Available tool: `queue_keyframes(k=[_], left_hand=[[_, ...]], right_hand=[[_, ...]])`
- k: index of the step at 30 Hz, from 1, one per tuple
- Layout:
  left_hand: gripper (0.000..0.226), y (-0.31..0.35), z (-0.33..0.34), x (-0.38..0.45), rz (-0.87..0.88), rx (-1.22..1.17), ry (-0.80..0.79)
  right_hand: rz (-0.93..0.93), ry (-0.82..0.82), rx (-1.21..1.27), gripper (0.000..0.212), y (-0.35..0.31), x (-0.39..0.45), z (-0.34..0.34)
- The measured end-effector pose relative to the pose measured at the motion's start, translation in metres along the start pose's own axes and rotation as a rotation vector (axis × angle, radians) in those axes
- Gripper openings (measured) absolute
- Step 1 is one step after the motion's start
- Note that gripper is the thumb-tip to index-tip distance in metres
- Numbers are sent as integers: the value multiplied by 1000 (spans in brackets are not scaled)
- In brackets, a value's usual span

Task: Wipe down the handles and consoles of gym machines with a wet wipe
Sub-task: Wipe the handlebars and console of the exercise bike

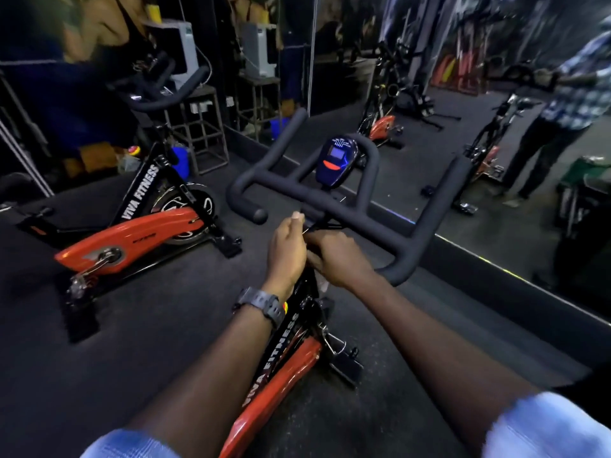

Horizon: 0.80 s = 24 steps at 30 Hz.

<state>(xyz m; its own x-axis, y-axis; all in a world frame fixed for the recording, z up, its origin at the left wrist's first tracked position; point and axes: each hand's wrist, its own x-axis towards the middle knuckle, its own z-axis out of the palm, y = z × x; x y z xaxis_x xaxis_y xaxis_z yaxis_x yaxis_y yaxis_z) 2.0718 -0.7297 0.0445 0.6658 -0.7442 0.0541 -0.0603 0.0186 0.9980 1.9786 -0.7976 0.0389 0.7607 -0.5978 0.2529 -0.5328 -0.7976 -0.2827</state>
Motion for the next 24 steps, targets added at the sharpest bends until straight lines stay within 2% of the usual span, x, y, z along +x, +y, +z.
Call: queue_keyframes(k=[5,7,8,9,11,14,18,21,24], left_hand=[[46,-2,-7,16,-40,-100,-139],[46,-6,-9,22,-29,-129,-180],[45,-7,-8,25,-28,-141,-193],[45,-9,-8,28,-35,-146,-190],[46,-9,-4,33,-49,-159,-182],[48,-9,6,39,-46,-158,-160],[41,-4,19,45,-67,-213,-208],[52,0,23,46,-81,-202,-316],[60,2,26,46,-68,-180,-388]], right_hand=[[7,314,236,11,9,-21,-3],[66,406,239,29,2,-18,0],[99,416,193,37,-2,-13,1],[116,402,145,37,-6,-6,2],[122,281,85,15,-16,8,2],[76,134,111,34,-21,10,-4],[-48,178,193,29,-2,-21,-8],[-99,246,114,28,30,-65,-6],[-63,299,71,27,39,-92,-14]])
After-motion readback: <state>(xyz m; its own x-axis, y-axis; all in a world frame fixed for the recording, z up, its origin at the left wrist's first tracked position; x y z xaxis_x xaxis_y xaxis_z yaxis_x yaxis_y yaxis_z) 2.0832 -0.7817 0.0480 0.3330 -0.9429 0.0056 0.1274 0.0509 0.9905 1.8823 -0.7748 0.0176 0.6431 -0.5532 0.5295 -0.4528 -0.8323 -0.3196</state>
